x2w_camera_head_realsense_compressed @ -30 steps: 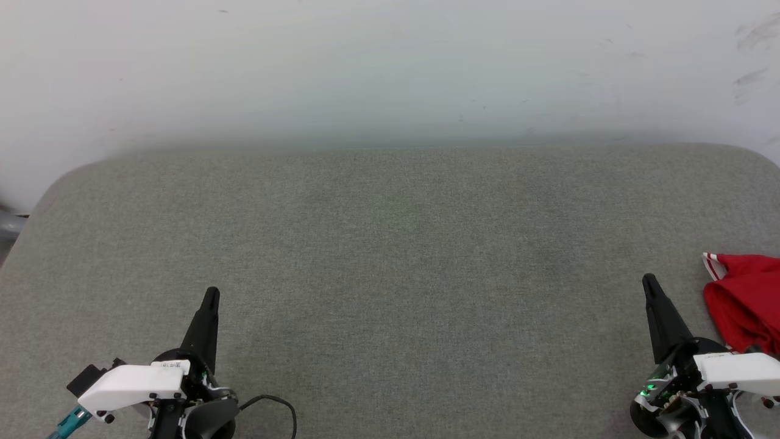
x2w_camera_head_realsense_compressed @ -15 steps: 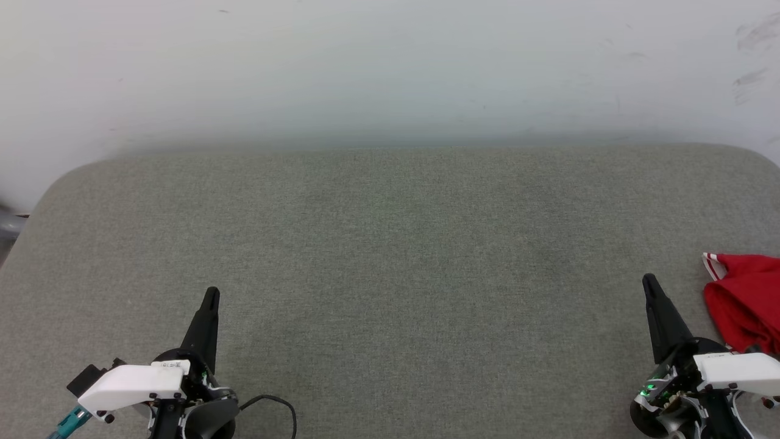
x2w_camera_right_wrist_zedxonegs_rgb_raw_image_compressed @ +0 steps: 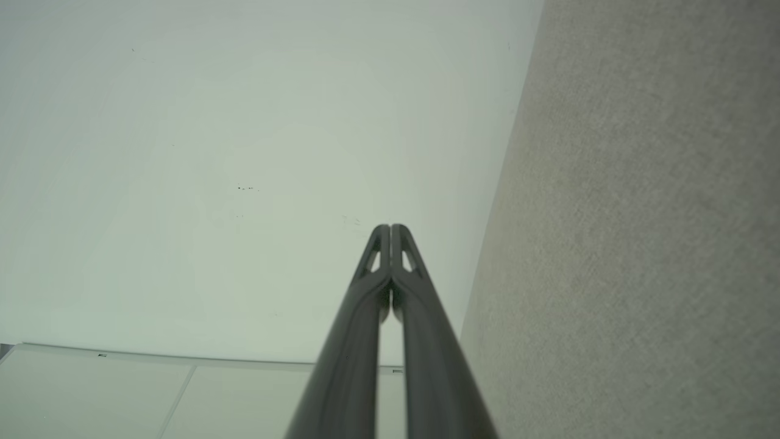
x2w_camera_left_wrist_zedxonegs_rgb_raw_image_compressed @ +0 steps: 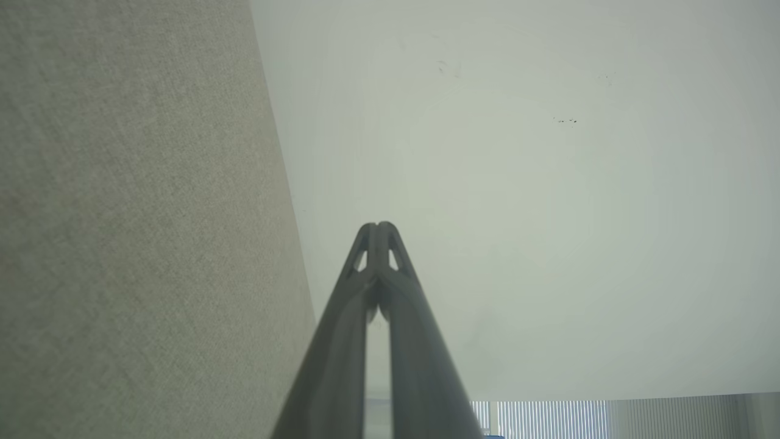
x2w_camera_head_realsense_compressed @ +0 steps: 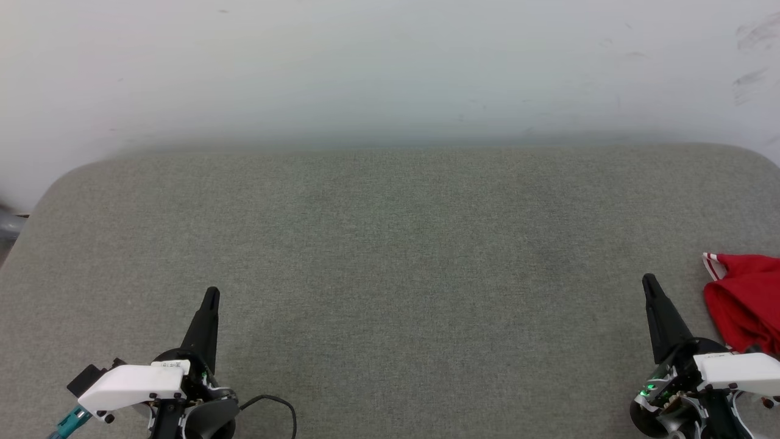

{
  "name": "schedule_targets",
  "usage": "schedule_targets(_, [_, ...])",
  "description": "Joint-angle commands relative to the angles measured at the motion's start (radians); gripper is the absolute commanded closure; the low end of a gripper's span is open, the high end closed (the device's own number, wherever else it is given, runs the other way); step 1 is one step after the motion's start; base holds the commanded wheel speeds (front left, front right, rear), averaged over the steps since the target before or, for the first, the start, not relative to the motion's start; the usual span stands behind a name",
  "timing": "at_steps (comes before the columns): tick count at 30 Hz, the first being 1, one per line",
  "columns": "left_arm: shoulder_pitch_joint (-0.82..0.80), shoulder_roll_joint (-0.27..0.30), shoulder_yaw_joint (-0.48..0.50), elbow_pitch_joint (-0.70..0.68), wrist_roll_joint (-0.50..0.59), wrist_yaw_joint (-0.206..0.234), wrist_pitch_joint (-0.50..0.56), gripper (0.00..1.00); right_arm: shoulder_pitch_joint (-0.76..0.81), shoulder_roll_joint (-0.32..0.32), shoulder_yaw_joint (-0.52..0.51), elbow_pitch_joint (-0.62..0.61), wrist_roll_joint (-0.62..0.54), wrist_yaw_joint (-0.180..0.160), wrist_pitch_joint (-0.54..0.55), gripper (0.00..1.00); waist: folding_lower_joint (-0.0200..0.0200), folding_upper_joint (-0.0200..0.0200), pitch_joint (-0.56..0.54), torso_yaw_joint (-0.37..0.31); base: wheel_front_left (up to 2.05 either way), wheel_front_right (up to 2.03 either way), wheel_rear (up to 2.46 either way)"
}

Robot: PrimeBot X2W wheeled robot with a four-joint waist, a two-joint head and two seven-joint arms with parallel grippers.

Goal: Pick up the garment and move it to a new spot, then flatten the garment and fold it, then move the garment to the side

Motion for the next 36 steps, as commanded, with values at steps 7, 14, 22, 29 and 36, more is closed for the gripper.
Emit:
schedule_targets(7, [-0.006,-0.002,0.002,0.0,0.0,-0.002,0.003,1.0,-0.012,0.004,-0.002,0.001,-0.005,0.0,0.002,1.0,0.0,0.0,0.0,0.0,0.0,0.0,0.0])
schedule_targets(14, [-0.006,-0.002,0.002,0.0,0.0,-0.002,0.003,1.0,-0.012,0.004,-0.002,0.001,-0.006,0.0,0.003,1.0,0.0,0.0,0.0,0.0,0.0,0.0,0.0])
schedule_targets(22, [-0.006,-0.002,0.002,0.0,0.0,-0.002,0.003,1.0,-0.012,0.004,-0.003,0.001,-0.007,0.0,0.003,1.0,0.0,0.0,0.0,0.0,0.0,0.0,0.0])
schedule_targets(29, [-0.006,-0.002,0.002,0.0,0.0,-0.002,0.003,1.0,-0.012,0.005,-0.003,0.001,-0.007,0.0,0.004,1.0,0.0,0.0,0.0,0.0,0.0,0.0,0.0])
schedule_targets(36, [-0.006,-0.002,0.002,0.0,0.0,-0.002,0.003,1.0,-0.012,0.005,-0.003,0.001,-0.008,0.0,0.004,1.0,0.0,0.0,0.0,0.0,0.0,0.0,0.0])
